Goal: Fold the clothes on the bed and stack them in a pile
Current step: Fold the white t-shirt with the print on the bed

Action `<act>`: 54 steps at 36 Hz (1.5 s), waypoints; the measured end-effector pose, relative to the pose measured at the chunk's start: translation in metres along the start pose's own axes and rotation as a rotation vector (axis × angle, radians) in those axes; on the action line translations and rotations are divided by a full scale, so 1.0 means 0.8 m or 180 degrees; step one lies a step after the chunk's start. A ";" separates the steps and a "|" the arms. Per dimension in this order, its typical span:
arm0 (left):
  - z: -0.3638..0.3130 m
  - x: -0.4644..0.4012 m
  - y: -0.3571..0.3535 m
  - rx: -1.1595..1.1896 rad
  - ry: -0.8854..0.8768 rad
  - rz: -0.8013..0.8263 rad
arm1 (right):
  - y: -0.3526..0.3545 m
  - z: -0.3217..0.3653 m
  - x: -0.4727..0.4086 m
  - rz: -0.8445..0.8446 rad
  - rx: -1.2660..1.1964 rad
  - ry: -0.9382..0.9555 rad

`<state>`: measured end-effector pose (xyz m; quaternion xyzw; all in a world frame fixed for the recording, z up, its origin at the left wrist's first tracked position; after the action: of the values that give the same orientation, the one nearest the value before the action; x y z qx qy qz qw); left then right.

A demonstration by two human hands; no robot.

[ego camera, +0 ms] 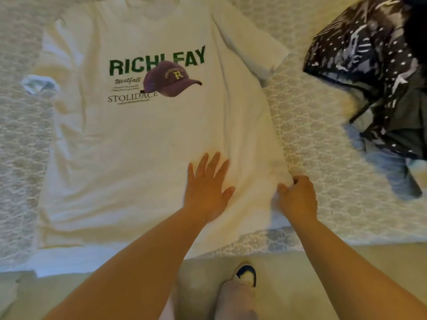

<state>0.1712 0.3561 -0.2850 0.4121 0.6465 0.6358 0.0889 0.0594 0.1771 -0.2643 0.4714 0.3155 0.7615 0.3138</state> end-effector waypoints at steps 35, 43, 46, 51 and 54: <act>0.052 -0.263 0.099 -0.0103 -0.0484 -0.1202 | -0.002 0.208 -0.172 -0.1857 -0.1559 0.1340; 0.049 -0.265 0.101 0.0002 -0.0558 -0.1433 | 0.015 0.235 -0.227 -0.1201 -0.2167 0.0795; 0.049 -0.265 0.101 0.0017 -0.0576 -0.1420 | 0.007 0.261 -0.230 -0.1080 -0.2333 0.1123; 0.050 -0.289 0.106 -0.0113 -0.0881 -0.1148 | -0.003 0.300 -0.238 -0.1040 -0.1173 0.1882; 0.049 -0.311 0.117 -0.0100 -0.0996 -0.1191 | 0.002 0.305 -0.256 -0.1316 -0.0853 0.2257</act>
<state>0.3962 0.2111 -0.3097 0.3773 0.6799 0.5467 0.3106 0.3564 0.0623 -0.2824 0.0625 0.3899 0.8317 0.3904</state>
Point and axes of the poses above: each hand's wrist, its own x-axis away from the middle knuckle, its own y-axis out of the back of the hand, z = x × y, the point moved 5 cm from there along -x, towards the middle knuckle, and after that the axes turned 1 degree about -y, right-handed, at the moved point
